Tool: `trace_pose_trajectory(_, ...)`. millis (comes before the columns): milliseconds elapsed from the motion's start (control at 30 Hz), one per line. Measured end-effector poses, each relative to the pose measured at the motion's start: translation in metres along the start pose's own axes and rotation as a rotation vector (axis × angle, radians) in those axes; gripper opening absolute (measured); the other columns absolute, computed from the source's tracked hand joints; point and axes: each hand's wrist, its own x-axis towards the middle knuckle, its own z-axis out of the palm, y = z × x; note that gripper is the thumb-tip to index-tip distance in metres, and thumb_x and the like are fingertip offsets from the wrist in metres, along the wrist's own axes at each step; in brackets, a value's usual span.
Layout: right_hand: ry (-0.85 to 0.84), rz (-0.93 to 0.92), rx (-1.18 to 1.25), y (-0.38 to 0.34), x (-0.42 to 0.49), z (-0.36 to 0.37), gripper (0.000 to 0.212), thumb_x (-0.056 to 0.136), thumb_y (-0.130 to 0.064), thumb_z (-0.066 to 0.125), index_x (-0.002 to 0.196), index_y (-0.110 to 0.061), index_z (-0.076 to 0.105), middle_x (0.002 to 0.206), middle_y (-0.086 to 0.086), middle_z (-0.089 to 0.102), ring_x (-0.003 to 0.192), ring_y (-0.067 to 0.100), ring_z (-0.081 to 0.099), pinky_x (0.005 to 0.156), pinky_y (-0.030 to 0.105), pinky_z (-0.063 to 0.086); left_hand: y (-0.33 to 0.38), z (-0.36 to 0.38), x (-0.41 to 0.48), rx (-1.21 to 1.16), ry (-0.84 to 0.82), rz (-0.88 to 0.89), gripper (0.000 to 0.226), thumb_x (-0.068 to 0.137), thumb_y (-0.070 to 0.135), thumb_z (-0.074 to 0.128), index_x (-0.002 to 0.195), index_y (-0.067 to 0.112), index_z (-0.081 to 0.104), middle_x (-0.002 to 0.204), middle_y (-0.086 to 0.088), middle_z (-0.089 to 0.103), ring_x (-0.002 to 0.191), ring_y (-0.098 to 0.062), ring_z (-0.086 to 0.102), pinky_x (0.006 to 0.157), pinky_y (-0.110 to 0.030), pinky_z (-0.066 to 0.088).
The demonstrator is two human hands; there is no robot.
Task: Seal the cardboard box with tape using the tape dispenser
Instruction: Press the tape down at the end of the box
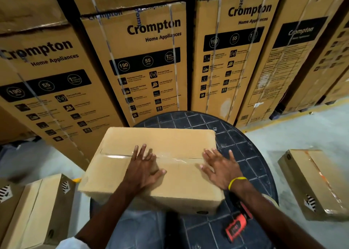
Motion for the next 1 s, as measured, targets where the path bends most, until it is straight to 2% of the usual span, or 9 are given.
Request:
trace_pose_trajectory(167,-0.039,0.058,-0.189,0.027,0.041,-0.017,0.075,0.099,-0.068,0.009,0.162,-0.029,0.012,0.171,-0.011,0.007,0.159,0.024,0.006,0.122,0.067,-0.007,0.048,-0.007,-0.019,0.009,-0.035,-0.013,0.101,0.084,0.091,0.008,0.143,0.025,0.056,0.160,-0.009,0.040,0.156,-0.032,0.014,0.123,-0.059,-0.010)
trace_pose_trajectory(233,-0.046,0.101,-0.175,0.033,0.053,-0.019,0.076,0.099,-0.068,0.011,0.163,-0.027,0.008,0.172,-0.010,0.003,0.159,0.024,0.003,0.123,0.066,-0.006,0.063,-0.001,-0.030,-0.081,-0.025,0.019,0.094,0.089,0.087,0.012,0.147,0.025,0.051,0.158,-0.005,0.045,0.156,-0.029,0.016,0.123,-0.058,-0.011)
trace_pose_trajectory(400,-0.055,0.141,-0.108,0.019,0.060,-0.008,0.090,0.097,-0.073,0.016,0.163,-0.015,0.000,0.172,0.006,-0.005,0.159,0.029,-0.004,0.127,0.057,-0.001,0.083,0.011,-0.042,-0.405,-0.012,-0.036,0.110,0.081,0.084,-0.013,0.157,0.021,0.037,0.164,0.001,0.034,0.156,-0.020,0.013,0.126,-0.036,-0.006)
trace_pose_trajectory(500,-0.072,0.002,-0.088,-0.039,0.037,0.010,0.103,0.091,-0.078,0.023,0.162,-0.006,0.000,0.171,0.014,-0.004,0.158,0.034,-0.005,0.127,0.056,0.000,0.079,0.012,-0.038,-0.565,-0.105,-0.045,0.123,0.071,0.091,-0.018,0.159,0.021,0.033,0.167,0.000,0.028,0.157,-0.018,0.008,0.124,-0.030,-0.003)
trace_pose_trajectory(600,-0.086,-0.176,-0.002,-0.117,0.002,0.045,0.114,0.079,-0.072,0.041,0.162,-0.005,0.000,0.170,0.021,-0.007,0.157,0.038,-0.013,0.127,0.054,-0.006,0.059,0.001,-0.045,-0.710,-0.187,-0.050,0.104,0.082,0.087,0.000,0.160,0.025,0.028,0.169,0.002,0.020,0.156,-0.009,0.004,0.127,-0.031,0.000)
trace_pose_trajectory(700,-0.005,-0.143,0.076,-0.146,-0.011,0.060,0.122,0.074,-0.078,0.039,0.161,-0.003,-0.001,0.169,0.021,-0.011,0.157,0.033,-0.014,0.126,0.051,-0.010,0.013,-0.004,-0.075,-0.711,-0.188,0.041,0.088,0.088,0.086,0.023,0.158,0.033,0.032,0.167,0.010,0.024,0.155,-0.002,0.009,0.128,-0.036,0.010)
trace_pose_trajectory(800,0.031,-0.127,0.048,-0.143,-0.011,0.061,0.129,0.075,-0.095,0.026,0.161,-0.002,-0.003,0.168,0.017,-0.014,0.158,0.030,-0.013,0.128,0.051,-0.007,-0.046,0.007,-0.125,-0.679,-0.161,0.032,0.063,0.100,0.055,0.053,0.157,0.037,0.032,0.167,0.016,0.022,0.155,-0.002,0.010,0.127,-0.039,0.014)
trace_pose_trajectory(867,0.027,-0.139,0.034,-0.143,-0.010,0.061,0.130,0.075,-0.097,0.021,0.161,-0.003,-0.005,0.169,0.018,-0.014,0.158,0.029,-0.014,0.128,0.050,-0.007,-0.070,0.013,-0.155,-0.676,-0.101,0.049,0.058,0.104,0.030,0.052,0.158,0.031,0.032,0.168,0.014,0.023,0.156,-0.010,0.014,0.127,-0.042,0.016)
trace_pose_trajectory(1000,0.025,-0.134,0.024,-0.143,-0.008,0.063,0.131,0.074,-0.098,0.019,0.161,-0.003,-0.007,0.169,0.018,-0.015,0.157,0.029,-0.015,0.128,0.050,-0.008,-0.076,0.014,-0.173,-0.501,-0.092,0.094,0.084,0.086,0.006,0.058,0.160,0.028,0.024,0.169,0.013,0.015,0.157,-0.013,0.011,0.126,-0.026,0.007)
